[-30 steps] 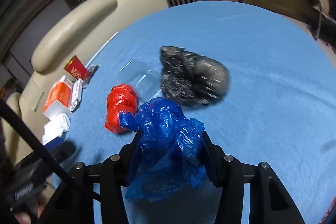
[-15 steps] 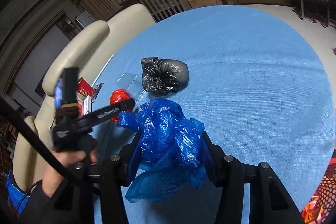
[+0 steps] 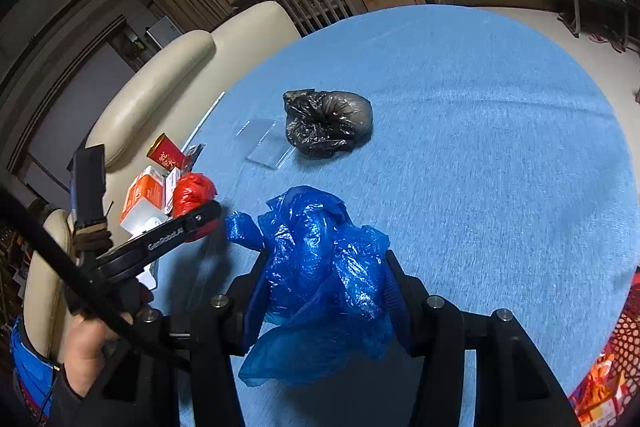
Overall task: Collect trash
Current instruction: 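Carry the blue and red bags over the red basket and release both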
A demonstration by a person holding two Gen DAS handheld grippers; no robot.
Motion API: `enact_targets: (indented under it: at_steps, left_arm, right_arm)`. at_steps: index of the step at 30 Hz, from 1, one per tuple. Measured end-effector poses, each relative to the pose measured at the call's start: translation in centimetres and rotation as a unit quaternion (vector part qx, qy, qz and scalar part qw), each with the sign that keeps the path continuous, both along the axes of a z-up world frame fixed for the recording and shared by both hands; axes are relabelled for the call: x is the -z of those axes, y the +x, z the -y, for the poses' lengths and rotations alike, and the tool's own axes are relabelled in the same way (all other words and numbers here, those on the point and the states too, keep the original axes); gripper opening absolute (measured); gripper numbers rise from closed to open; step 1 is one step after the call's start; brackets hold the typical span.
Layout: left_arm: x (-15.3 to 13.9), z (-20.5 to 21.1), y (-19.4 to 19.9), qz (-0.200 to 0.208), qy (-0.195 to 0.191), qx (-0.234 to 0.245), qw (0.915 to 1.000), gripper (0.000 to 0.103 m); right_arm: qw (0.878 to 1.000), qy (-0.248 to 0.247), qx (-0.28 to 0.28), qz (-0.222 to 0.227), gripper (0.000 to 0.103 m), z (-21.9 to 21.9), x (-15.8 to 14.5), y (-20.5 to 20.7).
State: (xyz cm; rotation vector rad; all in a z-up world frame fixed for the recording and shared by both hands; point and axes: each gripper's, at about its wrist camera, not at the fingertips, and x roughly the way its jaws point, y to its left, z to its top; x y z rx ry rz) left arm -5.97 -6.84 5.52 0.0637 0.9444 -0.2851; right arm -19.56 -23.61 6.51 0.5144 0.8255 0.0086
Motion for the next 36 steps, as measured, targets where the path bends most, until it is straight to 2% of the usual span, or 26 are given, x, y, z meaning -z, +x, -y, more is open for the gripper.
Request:
enact_targets:
  at_steps: [16, 25, 36]
  left_arm:
    - [-2.7, -1.4, -2.6, 0.029, -0.011, 0.0, 0.9995, 0.039]
    - [-3.2, 1.4, -4.3, 0.036, -0.011, 0.032, 0.9988, 0.039]
    - [-3.6, 6.5, -7.3, 0.041, -0.013, 0.095, 0.9945, 0.039]
  right_arm:
    - [1.0, -0.006, 0.014, 0.02, 0.055, -0.7, -2.1, -2.9]
    - [0.998, 0.006, 0.055, 0.023, 0.055, 2.3, -1.9, -6.6]
    - [0.993, 0.005, 0.12, 0.023, 0.055, 7.1, -2.0, -11.8]
